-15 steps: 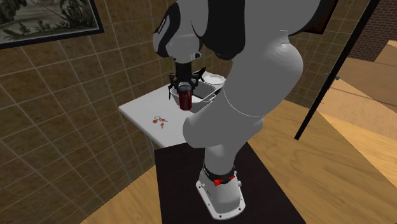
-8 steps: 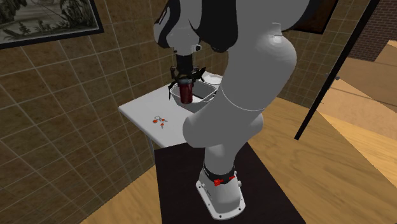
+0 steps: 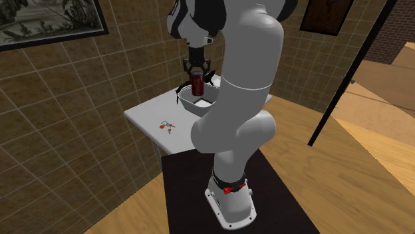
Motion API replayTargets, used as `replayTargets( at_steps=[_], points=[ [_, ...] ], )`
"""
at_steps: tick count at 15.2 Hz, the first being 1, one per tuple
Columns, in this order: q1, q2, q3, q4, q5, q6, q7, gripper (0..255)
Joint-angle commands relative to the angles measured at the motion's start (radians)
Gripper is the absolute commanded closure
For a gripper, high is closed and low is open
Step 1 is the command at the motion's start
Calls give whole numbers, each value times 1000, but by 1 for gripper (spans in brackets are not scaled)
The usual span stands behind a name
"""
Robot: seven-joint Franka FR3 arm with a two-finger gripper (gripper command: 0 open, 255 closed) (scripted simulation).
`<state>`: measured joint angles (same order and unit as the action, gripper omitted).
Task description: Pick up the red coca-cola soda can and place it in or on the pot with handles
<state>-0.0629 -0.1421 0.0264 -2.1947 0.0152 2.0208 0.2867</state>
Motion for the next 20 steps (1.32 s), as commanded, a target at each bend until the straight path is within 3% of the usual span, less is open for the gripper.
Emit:
replayTargets(
  at_steps=[1,10,20],
  points=[
    [-10,70,-12,82,-4,-12,-20,255],
    [-46,390,-43,525,-4,-135,-85,255],
    [-46,424,-42,435,-3,-12,-86,255]
  ],
)
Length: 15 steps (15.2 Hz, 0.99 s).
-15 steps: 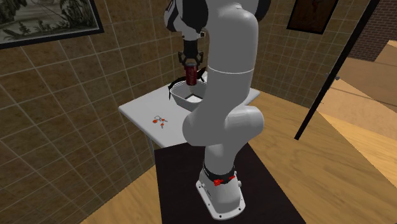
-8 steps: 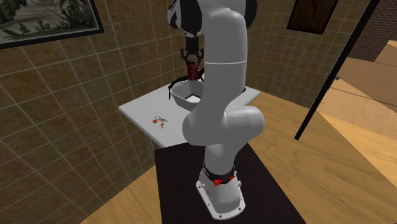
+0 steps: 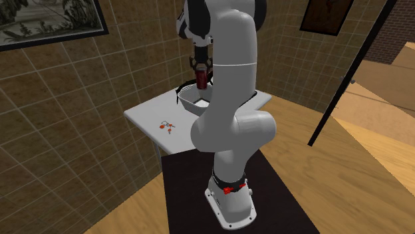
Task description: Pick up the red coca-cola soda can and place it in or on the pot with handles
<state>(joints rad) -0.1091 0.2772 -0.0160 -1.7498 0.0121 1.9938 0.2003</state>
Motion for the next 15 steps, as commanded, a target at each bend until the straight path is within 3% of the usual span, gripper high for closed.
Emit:
replayTargets(
  at_steps=[1,8,15],
  points=[
    [0,9,0,-17,0,27,0,255],
    [0,49,1,-68,1,118,-1,255],
    [0,49,1,-68,1,118,-1,255]
  ],
)
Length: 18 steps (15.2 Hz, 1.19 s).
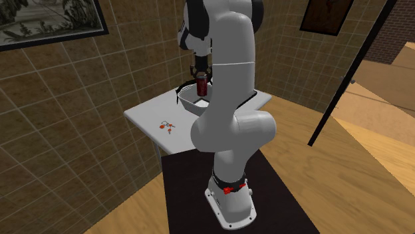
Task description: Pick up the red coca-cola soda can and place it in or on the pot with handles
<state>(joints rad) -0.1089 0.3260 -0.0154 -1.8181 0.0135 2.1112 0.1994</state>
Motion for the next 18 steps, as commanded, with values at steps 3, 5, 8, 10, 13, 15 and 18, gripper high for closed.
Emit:
replayTargets(
  at_steps=[3,5,8,10,13,15,18],
  points=[
    [0,0,0,0,0,0,0,0],
    [0,0,0,0,0,0,0,0],
    [0,-13,0,17,0,-29,0,0],
    [0,-35,-1,55,-1,-89,1,0],
    [0,-43,-1,71,-1,-113,1,0],
    [0,-43,-1,71,-1,-113,1,0],
    [0,-43,-1,71,-1,-113,1,0]
  ],
)
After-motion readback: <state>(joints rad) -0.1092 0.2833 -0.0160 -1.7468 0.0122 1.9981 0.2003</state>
